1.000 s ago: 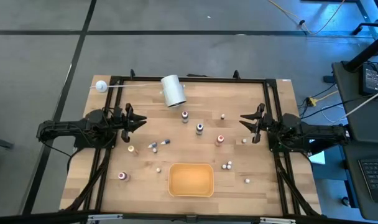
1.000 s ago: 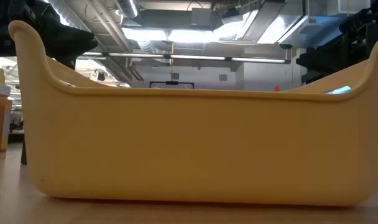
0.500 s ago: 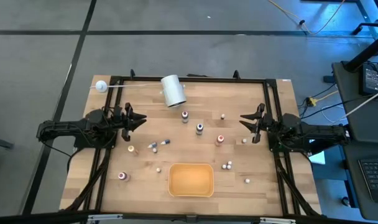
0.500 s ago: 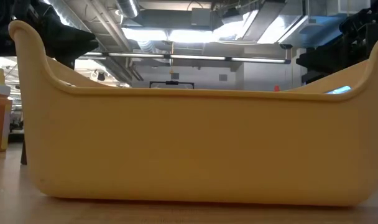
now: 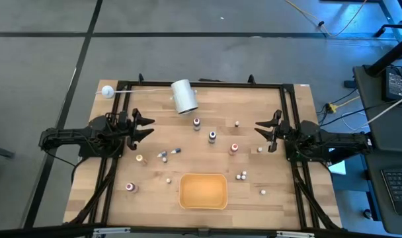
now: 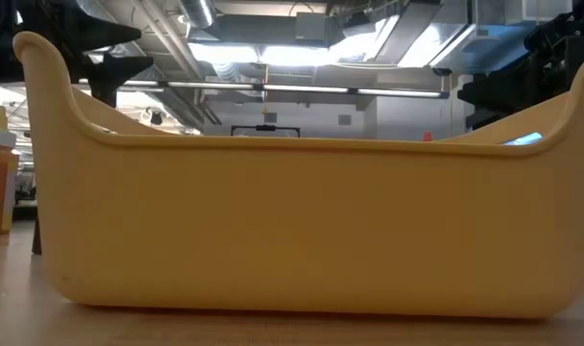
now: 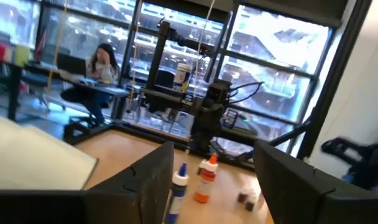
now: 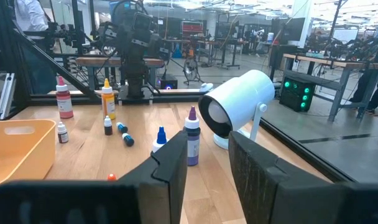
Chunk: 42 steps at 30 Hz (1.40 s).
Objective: Pick & Place food coloring
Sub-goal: Put the big yellow food coloring bottle into the yellow bin
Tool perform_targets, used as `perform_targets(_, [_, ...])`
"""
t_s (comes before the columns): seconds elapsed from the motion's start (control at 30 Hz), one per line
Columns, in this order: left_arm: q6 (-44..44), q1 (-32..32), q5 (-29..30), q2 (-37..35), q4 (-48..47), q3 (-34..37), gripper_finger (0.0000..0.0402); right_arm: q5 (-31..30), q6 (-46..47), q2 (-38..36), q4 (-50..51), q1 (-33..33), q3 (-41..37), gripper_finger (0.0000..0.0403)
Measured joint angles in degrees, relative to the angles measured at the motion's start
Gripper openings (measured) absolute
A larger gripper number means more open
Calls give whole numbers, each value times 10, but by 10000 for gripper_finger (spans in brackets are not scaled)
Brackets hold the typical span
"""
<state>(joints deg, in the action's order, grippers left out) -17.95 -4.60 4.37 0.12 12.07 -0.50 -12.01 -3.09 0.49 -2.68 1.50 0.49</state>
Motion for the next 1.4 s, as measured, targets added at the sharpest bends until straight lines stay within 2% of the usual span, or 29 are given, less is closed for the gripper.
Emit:
perform_targets(0.4, [-54,0,31,5,19,-14,210,0,16,0,0,0,0,120])
perform_targets(0.6, [-48,8,25,80,-7,-74,205,-2,12,0,0,0,0,120])
perform_targets(0.7, [-44,22,25,148,-88,-133,203,-14,12,0,-2,0,0,120])
perform_targets(0.87, [-64,52,26,281,-290,-269,203,-15,12,0,-2,0,0,120])
perform_targets(1.1, [-178,97,52,456,-573,-441,198,-15,13,0,-2,0,0,120])
perform_targets(1.27, [-255,130,48,553,-672,-491,198,-15,14,0,-2,0,0,120])
perform_targets(1.4, [-328,151,23,609,-722,-497,198,-15,14,0,-2,0,0,120])
